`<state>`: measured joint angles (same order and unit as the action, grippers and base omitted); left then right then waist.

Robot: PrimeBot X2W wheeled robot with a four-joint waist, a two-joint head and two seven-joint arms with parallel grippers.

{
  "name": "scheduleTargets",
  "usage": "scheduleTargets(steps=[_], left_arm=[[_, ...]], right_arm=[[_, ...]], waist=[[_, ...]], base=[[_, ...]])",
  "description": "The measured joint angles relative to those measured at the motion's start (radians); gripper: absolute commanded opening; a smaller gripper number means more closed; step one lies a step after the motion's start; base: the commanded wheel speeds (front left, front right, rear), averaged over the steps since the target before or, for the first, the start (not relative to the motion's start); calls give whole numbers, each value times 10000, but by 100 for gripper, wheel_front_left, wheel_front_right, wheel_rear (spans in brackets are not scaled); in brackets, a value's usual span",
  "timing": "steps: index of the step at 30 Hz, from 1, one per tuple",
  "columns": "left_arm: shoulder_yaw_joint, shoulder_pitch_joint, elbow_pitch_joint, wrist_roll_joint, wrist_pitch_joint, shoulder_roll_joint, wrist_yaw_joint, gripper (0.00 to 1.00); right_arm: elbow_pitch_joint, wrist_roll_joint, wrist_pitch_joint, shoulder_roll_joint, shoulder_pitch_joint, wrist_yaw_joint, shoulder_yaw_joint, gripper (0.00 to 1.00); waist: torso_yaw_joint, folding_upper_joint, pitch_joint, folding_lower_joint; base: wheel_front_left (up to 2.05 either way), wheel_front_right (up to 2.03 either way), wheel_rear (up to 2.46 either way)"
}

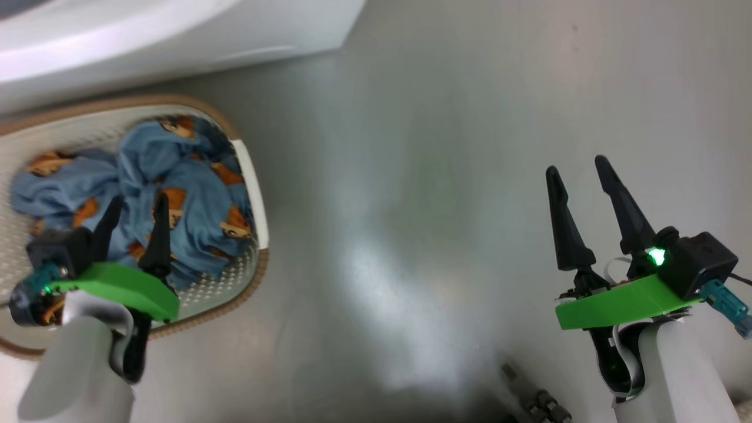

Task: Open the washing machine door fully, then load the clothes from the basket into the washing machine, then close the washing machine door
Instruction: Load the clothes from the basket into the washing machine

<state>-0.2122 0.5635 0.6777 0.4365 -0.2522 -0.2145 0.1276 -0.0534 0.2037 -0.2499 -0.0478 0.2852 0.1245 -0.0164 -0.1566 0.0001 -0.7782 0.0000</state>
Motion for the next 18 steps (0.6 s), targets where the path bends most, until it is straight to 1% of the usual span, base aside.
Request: scheduleTargets(steps=[4,8,14,18], left_arm=[[-637,595,654,531,240,-360,0,100],[-1490,1117,1030,650,433,-767,0,100],[-2349,1662,1647,1494,1482,-1158,0,100],[-2592,2037,2186,1822,2167,-1308,0,100]], right_arm=[[61,199,0,-2,90,0,-56,100],[56,516,0,-2,153,0,-301,100],[58,642,0,4,274,0,-447,100],[56,842,0,4,278,0,-479,100]], waist=[[-231,0,-443,0],[-462,0,-820,0],[-816,0,-1271,0],[-1015,0,-1463,0]], base=[[0,0,0],[0,0,0],[0,0,0],[0,0,0]])
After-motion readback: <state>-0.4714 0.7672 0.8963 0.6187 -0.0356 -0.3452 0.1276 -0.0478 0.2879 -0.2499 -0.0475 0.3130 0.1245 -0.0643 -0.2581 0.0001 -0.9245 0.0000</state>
